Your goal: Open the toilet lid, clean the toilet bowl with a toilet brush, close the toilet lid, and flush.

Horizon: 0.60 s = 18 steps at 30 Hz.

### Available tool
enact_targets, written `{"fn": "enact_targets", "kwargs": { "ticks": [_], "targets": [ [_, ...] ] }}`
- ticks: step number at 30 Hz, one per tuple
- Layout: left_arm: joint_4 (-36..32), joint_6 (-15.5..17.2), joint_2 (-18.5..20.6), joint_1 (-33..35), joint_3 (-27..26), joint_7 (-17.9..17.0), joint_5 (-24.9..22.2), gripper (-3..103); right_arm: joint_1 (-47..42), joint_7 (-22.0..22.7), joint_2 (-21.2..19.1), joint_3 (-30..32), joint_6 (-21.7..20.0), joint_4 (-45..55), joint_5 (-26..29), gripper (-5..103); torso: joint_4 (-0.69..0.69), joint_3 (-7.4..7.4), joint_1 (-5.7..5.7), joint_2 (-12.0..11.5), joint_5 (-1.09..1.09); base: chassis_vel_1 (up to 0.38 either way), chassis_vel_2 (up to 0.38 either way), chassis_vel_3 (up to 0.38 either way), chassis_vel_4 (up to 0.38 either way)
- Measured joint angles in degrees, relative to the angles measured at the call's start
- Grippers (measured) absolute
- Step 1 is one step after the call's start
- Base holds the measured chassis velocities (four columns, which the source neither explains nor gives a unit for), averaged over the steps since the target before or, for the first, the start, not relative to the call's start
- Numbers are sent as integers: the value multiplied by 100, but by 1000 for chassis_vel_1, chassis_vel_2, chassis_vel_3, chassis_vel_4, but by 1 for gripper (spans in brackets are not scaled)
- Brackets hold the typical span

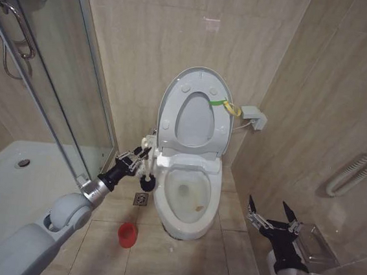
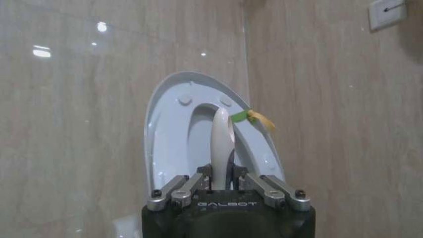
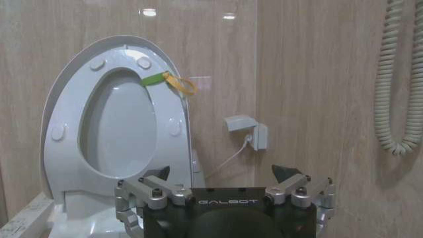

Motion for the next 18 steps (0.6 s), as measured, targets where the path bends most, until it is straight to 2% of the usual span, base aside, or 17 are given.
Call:
{"fn": "enact_targets", "kwargs": {
  "ticks": [10, 18],
  "targets": [
    [295, -2, -74, -548, 523, 1, -3, 19, 0, 0, 0, 0, 0, 0, 0, 100, 0, 0, 0, 0, 0, 0, 0, 0, 0],
    [702, 3, -223, -1250, 1051, 2, -56, 19, 0, 0, 0, 0, 0, 0, 0, 100, 0, 0, 0, 0, 0, 0, 0, 0, 0]
  ]
}}
